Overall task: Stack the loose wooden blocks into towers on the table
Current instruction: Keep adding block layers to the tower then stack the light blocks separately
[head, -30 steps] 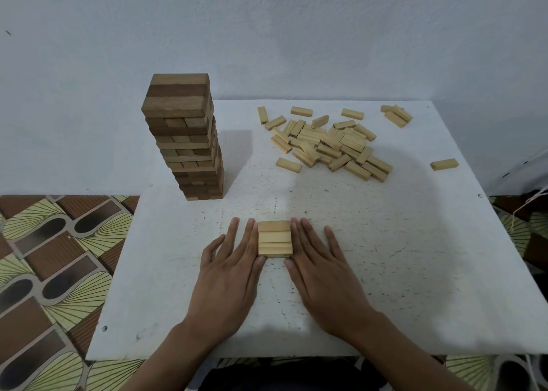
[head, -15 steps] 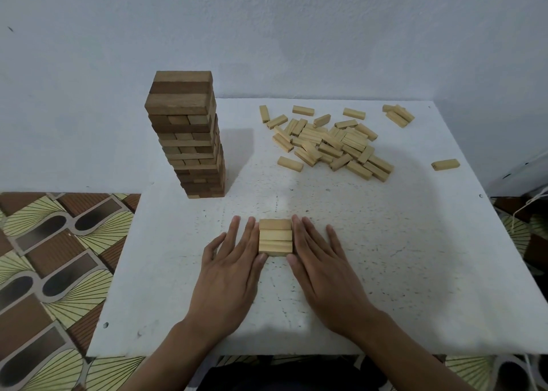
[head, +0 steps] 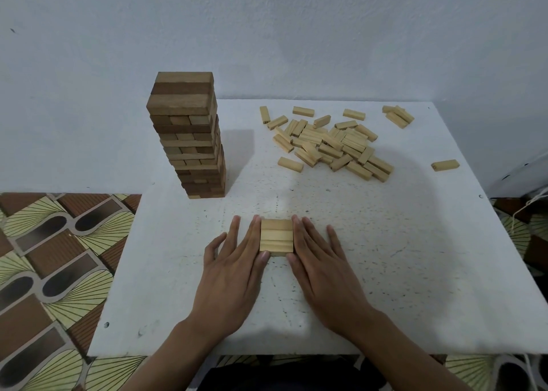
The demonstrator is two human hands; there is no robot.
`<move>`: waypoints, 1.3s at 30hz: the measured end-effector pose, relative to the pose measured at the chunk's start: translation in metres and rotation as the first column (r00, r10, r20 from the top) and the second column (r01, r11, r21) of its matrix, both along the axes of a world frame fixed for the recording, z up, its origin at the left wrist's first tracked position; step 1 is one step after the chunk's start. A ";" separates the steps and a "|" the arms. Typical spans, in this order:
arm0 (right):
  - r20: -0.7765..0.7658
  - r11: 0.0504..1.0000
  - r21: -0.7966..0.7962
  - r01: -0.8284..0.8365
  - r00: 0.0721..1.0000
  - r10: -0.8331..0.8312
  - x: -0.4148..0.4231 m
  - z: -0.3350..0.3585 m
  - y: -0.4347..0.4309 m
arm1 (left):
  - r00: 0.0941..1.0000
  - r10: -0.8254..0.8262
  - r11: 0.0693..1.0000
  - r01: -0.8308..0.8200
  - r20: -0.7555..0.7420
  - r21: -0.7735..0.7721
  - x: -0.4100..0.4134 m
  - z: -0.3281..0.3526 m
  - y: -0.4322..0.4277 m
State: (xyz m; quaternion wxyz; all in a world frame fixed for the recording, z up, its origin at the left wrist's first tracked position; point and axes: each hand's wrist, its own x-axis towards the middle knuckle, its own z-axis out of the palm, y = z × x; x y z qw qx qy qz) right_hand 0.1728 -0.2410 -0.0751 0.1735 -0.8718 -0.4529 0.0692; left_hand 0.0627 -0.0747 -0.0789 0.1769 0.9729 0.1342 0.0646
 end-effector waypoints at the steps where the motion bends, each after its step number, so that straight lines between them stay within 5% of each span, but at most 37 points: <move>1: 0.004 1.000 0.005 0.003 1.000 -0.003 0.000 0.000 0.000 | 1.000 -0.001 1.000 0.001 0.006 0.003 0.000 0.000 0.000; 24: 0.011 0.999 0.034 0.022 1.000 -0.022 0.000 -0.003 0.000 | 1.000 -0.017 1.000 0.017 0.001 0.001 0.000 0.003 0.002; 31: -0.303 0.984 0.155 0.083 0.952 -0.032 0.012 0.021 -0.008 | 0.991 -0.129 0.959 0.114 -0.041 -0.259 -0.007 0.025 0.021; 39: -0.315 0.998 -0.027 -0.062 0.948 0.051 0.057 0.067 0.007 | 0.981 -0.127 0.960 0.086 -0.143 -0.265 0.019 0.058 0.052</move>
